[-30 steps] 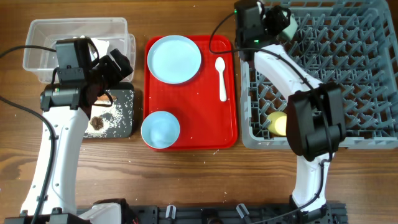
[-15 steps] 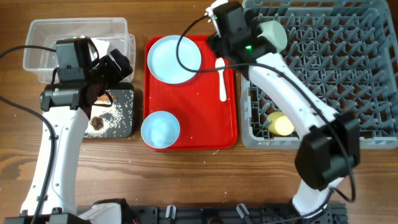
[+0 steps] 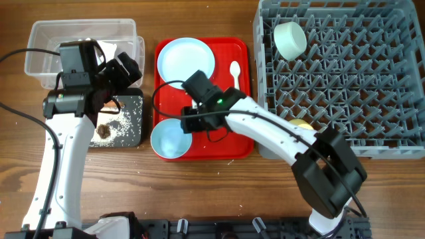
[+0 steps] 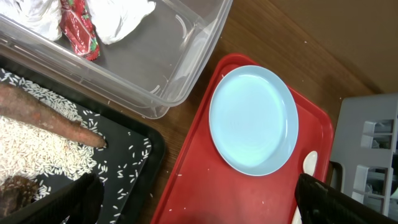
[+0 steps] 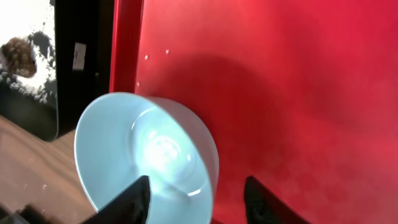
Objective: Sort waste into correct bins and load items into the dishwasher rack
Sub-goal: 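Grasp the blue bowl on the red tray with the right gripper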
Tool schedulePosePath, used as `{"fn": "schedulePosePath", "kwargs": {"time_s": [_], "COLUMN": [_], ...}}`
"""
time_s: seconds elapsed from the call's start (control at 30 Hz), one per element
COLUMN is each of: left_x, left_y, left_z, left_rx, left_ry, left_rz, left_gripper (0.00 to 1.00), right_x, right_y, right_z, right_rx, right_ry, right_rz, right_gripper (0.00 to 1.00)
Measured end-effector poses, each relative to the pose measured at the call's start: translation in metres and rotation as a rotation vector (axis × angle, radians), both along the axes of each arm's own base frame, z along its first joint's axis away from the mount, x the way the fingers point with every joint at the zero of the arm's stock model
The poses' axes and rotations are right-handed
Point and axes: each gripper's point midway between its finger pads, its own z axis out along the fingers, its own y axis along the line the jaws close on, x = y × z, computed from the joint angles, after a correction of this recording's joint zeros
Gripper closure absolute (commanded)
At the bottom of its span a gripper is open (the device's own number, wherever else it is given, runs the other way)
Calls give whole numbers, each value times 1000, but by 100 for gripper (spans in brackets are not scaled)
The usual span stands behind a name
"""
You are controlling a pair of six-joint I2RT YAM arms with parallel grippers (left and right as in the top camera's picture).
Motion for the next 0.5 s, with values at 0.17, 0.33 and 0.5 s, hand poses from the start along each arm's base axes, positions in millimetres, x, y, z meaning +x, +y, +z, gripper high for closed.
{"fn": "schedulePosePath", "kwargs": {"time_s": [0.17,0.33,0.5], "left_x": [0,0,0], "left_y": [0,0,0], "left_z": [0,0,0], "left_rx": [0,0,0], "left_ry": [0,0,0], "left_rz": [0,0,0], "left_gripper": [0,0,0], "right_x": [-1,-2,4], "right_y": [-4,-6,-18], "right_z": [-34,-35,-37], "right_rx": [-70,-76,-90], "right_ry": [38,44,61], "right_rz": [-37,-47,-71], "right_gripper": [91,96,96]}}
